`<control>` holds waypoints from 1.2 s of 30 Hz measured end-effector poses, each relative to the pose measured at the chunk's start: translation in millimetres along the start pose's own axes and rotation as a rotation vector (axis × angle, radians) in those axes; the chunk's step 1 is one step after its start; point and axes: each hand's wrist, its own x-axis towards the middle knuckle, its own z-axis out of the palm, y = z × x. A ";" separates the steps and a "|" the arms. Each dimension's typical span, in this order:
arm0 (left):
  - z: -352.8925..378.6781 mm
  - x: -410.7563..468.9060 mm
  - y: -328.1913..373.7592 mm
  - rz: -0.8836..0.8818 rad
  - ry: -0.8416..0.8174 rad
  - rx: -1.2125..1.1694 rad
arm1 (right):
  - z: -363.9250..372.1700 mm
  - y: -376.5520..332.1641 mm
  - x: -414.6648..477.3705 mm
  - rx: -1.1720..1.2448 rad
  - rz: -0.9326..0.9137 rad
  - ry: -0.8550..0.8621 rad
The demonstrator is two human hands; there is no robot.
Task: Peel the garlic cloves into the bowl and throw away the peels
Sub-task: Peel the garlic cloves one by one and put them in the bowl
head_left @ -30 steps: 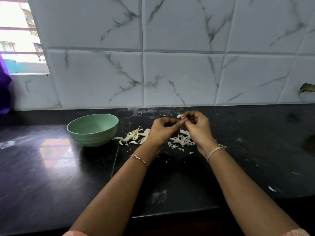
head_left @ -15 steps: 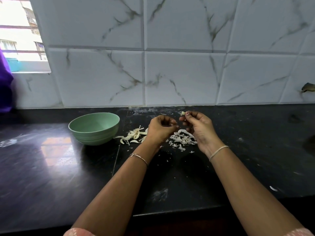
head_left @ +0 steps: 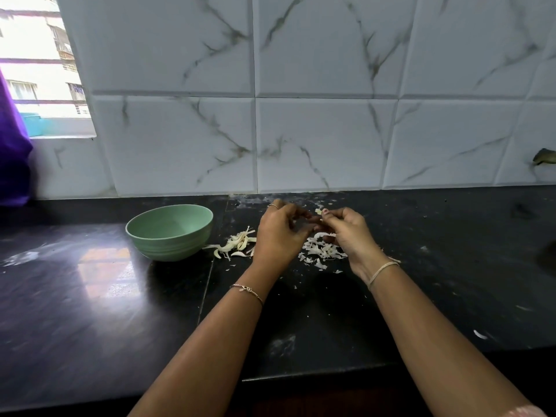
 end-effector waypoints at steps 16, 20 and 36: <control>4.9 -5.9 4.3 0.141 0.010 0.169 | 4.8 -0.5 -0.8 0.036 0.059 -0.025; 6.4 -2.8 -2.9 0.092 -0.029 0.205 | -0.1 -0.7 2.7 0.178 0.118 -0.013; -35.2 -7.8 -12.1 -0.221 -0.100 0.033 | 12.7 -9.0 -4.8 0.287 0.059 -0.113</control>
